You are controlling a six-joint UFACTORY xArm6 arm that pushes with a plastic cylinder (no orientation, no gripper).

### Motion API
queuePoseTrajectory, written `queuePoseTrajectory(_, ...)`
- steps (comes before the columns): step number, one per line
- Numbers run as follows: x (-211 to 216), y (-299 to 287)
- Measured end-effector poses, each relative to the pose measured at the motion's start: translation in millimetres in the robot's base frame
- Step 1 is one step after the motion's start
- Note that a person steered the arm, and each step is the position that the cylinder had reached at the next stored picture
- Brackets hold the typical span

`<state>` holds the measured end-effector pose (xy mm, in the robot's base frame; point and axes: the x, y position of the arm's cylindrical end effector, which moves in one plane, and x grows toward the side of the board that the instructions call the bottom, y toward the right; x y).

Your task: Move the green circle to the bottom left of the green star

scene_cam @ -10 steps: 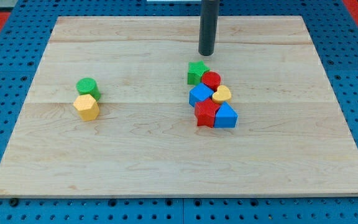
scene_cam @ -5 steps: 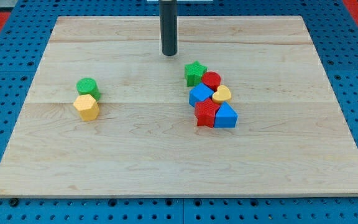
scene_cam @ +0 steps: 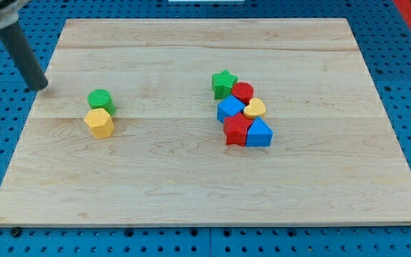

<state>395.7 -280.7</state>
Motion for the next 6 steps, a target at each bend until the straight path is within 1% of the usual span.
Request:
queuePoseTrajectory(1, 28, 47)
queuePoseTrajectory(3, 25, 199)
queuePoseTrajectory(4, 25, 171)
queuePoseTrajectory(5, 18, 91)
queuePoseTrajectory(6, 5, 107)
